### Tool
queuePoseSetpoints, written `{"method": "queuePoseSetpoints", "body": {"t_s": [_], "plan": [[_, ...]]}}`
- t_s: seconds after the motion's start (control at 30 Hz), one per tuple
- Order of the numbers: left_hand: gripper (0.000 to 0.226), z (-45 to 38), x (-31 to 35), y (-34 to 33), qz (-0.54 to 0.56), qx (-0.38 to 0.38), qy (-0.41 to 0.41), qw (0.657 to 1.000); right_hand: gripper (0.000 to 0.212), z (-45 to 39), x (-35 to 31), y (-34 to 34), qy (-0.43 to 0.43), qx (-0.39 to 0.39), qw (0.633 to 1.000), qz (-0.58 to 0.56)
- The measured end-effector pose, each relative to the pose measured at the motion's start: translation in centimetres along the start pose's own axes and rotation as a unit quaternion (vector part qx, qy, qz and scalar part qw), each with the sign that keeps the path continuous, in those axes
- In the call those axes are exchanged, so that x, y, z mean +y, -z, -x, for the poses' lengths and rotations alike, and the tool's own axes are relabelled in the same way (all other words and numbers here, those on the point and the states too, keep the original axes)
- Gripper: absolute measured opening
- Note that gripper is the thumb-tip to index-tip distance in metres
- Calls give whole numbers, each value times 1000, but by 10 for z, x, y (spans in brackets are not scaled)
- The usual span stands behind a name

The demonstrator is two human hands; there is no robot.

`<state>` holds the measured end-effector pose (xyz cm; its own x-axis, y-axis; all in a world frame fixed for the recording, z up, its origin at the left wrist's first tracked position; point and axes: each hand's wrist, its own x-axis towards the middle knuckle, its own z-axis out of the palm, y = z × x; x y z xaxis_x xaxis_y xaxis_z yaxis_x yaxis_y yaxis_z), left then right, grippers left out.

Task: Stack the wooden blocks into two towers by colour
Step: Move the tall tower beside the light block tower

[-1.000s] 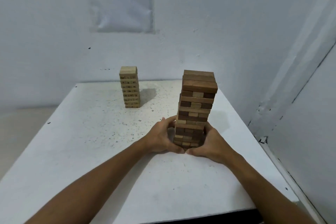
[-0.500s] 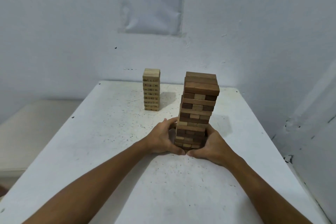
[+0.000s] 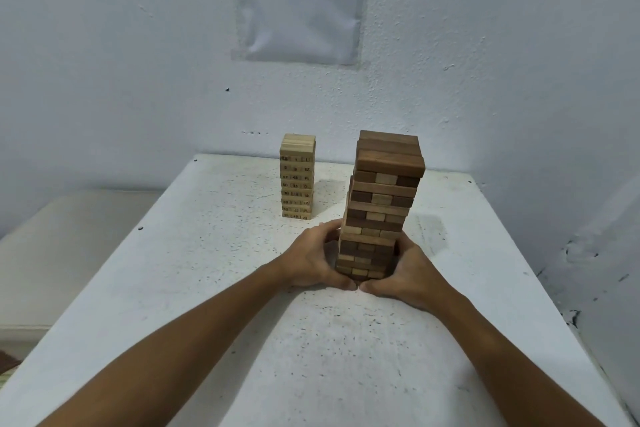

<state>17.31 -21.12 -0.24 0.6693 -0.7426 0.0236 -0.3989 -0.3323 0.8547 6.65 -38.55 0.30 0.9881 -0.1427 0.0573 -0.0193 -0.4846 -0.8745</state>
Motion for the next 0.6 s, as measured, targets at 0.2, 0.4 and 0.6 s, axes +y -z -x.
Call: {"method": "queuePoseSetpoints", "body": {"t_s": [0.2,0.4,0.6], "plan": [[75,-2,-4,-2,-6,4,-1,1000,86,-7,5,1,4,-3,1000,2],[76,8,-1,-7,-9,33,-11,999,86,-7,7,1,6,-5,1000,2],[86,30,1,-31,-45,131,55,989,87,-3,4,0,5,-10,1000,7]]}}
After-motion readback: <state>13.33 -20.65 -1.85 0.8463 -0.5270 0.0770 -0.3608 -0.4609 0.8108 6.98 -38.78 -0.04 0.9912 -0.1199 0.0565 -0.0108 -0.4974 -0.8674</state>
